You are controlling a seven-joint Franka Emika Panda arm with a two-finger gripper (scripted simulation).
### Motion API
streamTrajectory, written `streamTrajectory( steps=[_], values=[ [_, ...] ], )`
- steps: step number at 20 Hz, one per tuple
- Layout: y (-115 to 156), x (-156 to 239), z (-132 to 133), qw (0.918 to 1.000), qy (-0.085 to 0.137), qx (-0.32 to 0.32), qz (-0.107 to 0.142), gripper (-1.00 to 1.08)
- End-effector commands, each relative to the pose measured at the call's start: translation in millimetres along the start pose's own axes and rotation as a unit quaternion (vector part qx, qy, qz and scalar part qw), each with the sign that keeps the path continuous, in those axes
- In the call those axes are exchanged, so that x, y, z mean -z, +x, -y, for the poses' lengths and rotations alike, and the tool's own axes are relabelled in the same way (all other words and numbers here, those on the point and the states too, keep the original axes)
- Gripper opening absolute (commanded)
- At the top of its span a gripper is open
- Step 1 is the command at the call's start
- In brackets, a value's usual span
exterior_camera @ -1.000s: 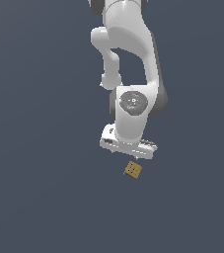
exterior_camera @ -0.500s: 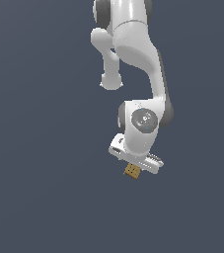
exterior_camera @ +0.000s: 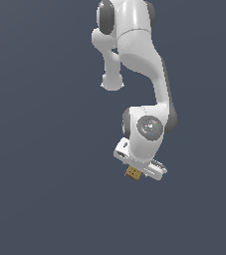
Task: Pick up the object and move it to a goal position.
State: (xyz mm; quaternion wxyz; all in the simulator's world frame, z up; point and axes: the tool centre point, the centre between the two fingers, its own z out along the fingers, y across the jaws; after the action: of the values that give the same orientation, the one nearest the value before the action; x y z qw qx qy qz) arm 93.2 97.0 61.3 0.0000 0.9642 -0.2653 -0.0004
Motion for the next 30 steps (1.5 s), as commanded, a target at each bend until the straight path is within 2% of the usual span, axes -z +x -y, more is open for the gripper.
streamTrajectory(
  steps=[1, 6, 14, 19, 20, 30],
  values=[
    [0.0, 0.0, 0.0, 1.0, 0.0, 0.0, 0.0, 1.0],
    [0.0, -10.0, -0.1, 1.0, 0.0, -0.001, 0.0, 1.0],
    [-0.7, -48.1, -0.3, 1.0, 0.0, -0.002, 0.0, 1.0],
    [0.3, -50.5, 0.6, 1.0, 0.0, -0.002, 0.0, 1.0],
    [0.3, -50.5, 0.6, 1.0, 0.0, -0.002, 0.0, -1.0],
    [0.1, -51.0, 0.3, 1.0, 0.0, -0.002, 0.0, -1.0]
  ],
)
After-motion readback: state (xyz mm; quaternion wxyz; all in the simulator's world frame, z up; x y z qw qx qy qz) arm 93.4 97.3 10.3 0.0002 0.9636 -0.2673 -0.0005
